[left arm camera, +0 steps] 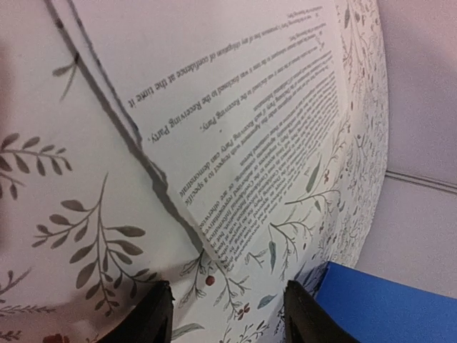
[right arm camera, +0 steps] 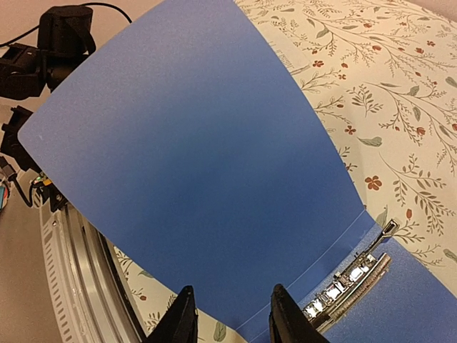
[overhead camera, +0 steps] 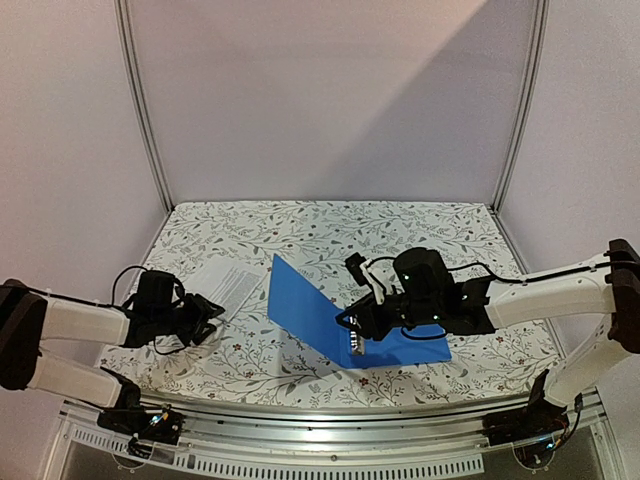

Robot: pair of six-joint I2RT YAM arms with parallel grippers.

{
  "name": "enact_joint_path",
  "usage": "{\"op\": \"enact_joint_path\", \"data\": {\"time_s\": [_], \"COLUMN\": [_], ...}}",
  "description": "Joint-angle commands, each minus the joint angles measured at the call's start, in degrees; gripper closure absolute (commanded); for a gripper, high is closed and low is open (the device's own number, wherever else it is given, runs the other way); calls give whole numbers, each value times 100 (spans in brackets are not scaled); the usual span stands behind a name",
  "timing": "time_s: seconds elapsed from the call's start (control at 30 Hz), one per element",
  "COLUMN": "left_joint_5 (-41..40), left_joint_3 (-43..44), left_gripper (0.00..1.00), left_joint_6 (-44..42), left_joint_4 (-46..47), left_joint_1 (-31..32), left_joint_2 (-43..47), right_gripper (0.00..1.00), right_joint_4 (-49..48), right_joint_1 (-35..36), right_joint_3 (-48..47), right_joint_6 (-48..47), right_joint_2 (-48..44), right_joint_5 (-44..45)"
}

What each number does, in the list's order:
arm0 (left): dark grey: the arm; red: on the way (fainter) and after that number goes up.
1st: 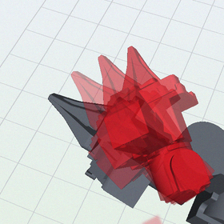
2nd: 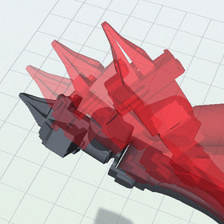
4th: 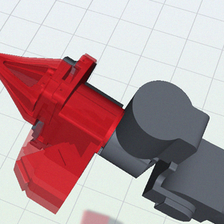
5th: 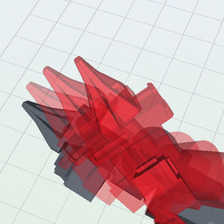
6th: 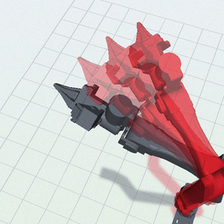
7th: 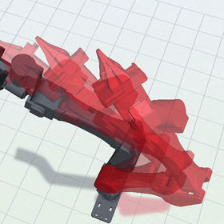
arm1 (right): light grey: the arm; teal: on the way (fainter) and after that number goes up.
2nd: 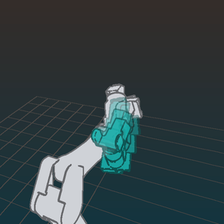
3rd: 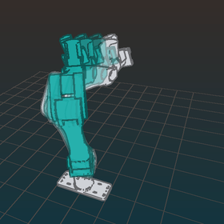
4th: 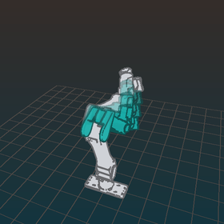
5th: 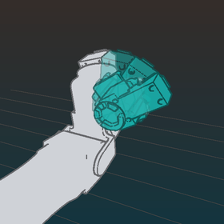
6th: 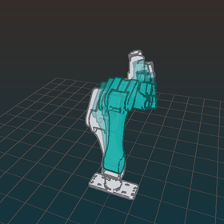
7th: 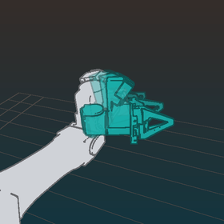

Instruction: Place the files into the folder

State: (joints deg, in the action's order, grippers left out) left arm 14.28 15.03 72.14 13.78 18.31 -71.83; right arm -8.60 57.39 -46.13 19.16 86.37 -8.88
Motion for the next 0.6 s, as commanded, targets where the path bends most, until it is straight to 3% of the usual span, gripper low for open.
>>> {"op": "enact_joint_path", "data": {"time_s": [0.0, 0.3, 0.57], "left_joint_5": [-258, -361, -569], "left_joint_3": [134, 300, 150], "left_gripper": [45, 47, 66], "left_joint_6": [368, 785, 1177], "left_joint_4": [144, 671, 1391], "left_joint_1": [255, 519, 561], "left_joint_2": [-369, -1059, -1418], "right_gripper": [66, 66, 65], "right_joint_4": [54, 60, 243], "right_joint_1": [14, 10, 11], "right_joint_3": [-28, 122, 91], "right_joint_6": [-121, -173, -252], "right_joint_2": [82, 3, -3], "right_joint_5": [215, 396, 524]}}
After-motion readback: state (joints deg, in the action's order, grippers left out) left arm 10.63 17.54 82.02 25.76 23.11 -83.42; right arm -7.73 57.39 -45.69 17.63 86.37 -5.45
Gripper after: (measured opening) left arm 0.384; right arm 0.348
